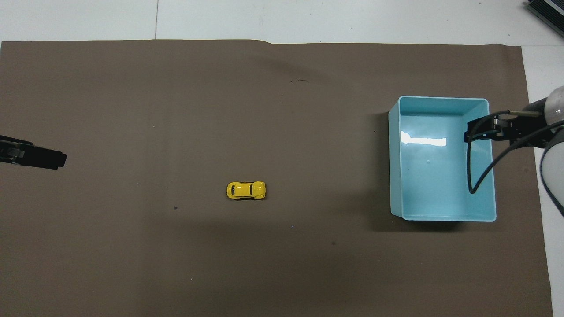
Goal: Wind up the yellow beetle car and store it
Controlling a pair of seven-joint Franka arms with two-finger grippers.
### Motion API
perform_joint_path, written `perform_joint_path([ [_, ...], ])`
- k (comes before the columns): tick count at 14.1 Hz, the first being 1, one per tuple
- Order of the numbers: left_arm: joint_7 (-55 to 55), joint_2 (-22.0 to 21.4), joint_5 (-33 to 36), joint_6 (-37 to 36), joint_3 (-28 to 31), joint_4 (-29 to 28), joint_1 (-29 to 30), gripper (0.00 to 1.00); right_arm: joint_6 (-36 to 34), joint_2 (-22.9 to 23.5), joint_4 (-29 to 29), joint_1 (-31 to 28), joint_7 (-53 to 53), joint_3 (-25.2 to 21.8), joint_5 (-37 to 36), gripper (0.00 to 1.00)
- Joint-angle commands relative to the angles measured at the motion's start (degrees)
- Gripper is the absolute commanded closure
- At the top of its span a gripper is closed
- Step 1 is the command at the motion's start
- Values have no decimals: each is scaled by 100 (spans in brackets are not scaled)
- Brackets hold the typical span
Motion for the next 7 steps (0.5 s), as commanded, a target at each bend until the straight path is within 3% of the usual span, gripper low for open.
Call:
perform_joint_path([
  [1, 62, -44, -40, -9, 22, -63, -27, 0, -304, -370, -87, -9, -407, 47, -237, 0],
  [7, 27, -44, -49, -9, 22, -63, -27, 0, -632, -354, 168, 0, -761, 91, -124, 0],
])
